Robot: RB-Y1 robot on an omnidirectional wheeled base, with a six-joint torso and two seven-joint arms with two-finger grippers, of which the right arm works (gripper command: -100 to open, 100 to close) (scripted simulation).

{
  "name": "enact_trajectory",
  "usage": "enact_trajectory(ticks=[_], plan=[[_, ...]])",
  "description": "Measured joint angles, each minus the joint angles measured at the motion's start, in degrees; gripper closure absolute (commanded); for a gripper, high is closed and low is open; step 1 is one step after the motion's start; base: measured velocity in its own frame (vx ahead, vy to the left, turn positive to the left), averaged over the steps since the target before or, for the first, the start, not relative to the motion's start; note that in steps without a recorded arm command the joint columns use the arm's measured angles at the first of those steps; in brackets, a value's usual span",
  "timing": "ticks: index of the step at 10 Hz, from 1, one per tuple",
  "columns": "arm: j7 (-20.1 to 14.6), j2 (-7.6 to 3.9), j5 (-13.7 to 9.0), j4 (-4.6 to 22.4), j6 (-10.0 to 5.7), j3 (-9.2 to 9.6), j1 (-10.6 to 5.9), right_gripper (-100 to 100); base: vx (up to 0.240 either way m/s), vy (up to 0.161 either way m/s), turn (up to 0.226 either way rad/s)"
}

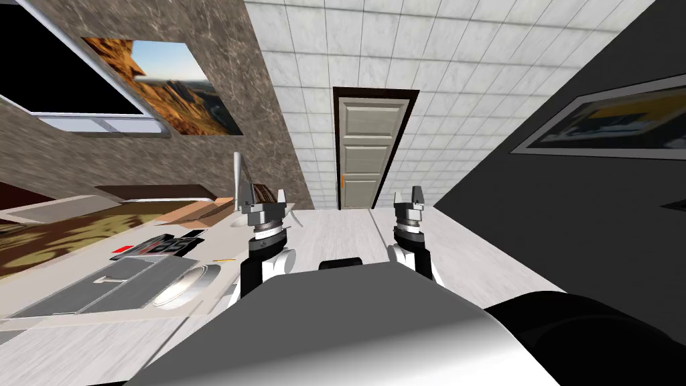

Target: Pull the door open

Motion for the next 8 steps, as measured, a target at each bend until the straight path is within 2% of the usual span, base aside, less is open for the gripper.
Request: enact_trajectory(ticks=[3, 7, 8], plan=[[-2.69, -1.05, -1.66, 3.64, -0.50, -0.80, -1.39, -100, 0.098, 0.003, 0.145], [-7.09, -2.36, -4.12, 8.54, -1.81, -1.71, -2.33, -100, 0.088, -0.003, 0.136], [-8.07, -2.70, -4.73, 10.03, -2.00, -2.14, -3.09, -100, 0.091, -0.005, 0.143]])
